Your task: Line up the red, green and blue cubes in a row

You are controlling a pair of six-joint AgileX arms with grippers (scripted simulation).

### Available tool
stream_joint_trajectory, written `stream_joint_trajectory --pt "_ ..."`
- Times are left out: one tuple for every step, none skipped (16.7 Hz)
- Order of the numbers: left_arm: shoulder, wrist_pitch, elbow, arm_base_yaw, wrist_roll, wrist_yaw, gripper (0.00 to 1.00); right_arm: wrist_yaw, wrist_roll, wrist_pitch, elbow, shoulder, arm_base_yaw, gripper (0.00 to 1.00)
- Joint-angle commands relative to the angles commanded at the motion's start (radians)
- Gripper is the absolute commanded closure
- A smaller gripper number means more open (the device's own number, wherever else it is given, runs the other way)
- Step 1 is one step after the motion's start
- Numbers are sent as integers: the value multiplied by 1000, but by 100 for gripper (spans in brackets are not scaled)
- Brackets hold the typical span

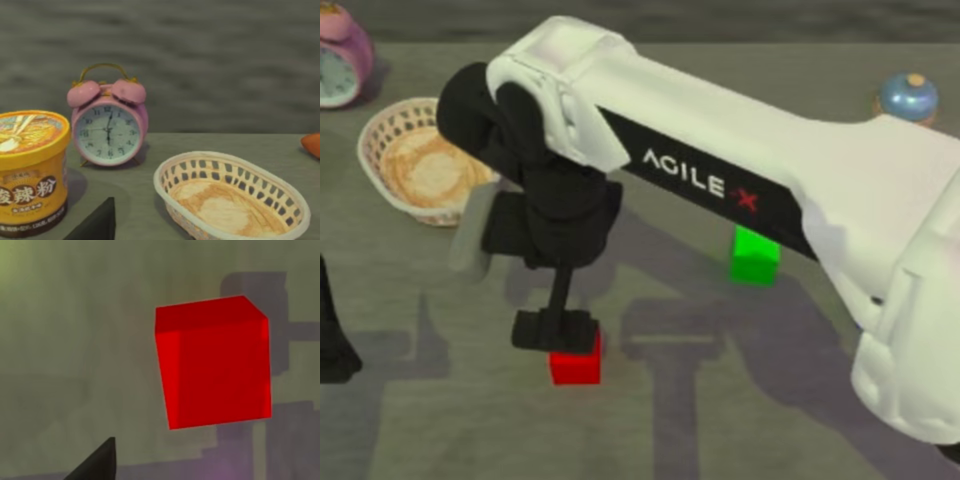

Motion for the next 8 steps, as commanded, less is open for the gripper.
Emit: stream_joint_trajectory --pt "0 0 0 0 0 0 0 1 52 7 -14 -7 -17 0" --pt "0 0 0 0 0 0 0 2 111 16 -30 -15 -37 0" --pt "0 0 0 0 0 0 0 2 176 25 -49 -24 -59 0" --pt "0 0 0 0 0 0 0 2 247 34 -72 -34 -84 0" --pt "0 0 0 0 0 0 0 2 327 44 -97 -44 -110 0" --pt "0 0 0 0 0 0 0 1 412 54 -123 -54 -137 0" --pt "0 0 0 0 0 0 0 0 502 63 -151 -64 -165 0" --pt "0 0 0 0 0 0 0 0 594 73 -179 -74 -194 0"
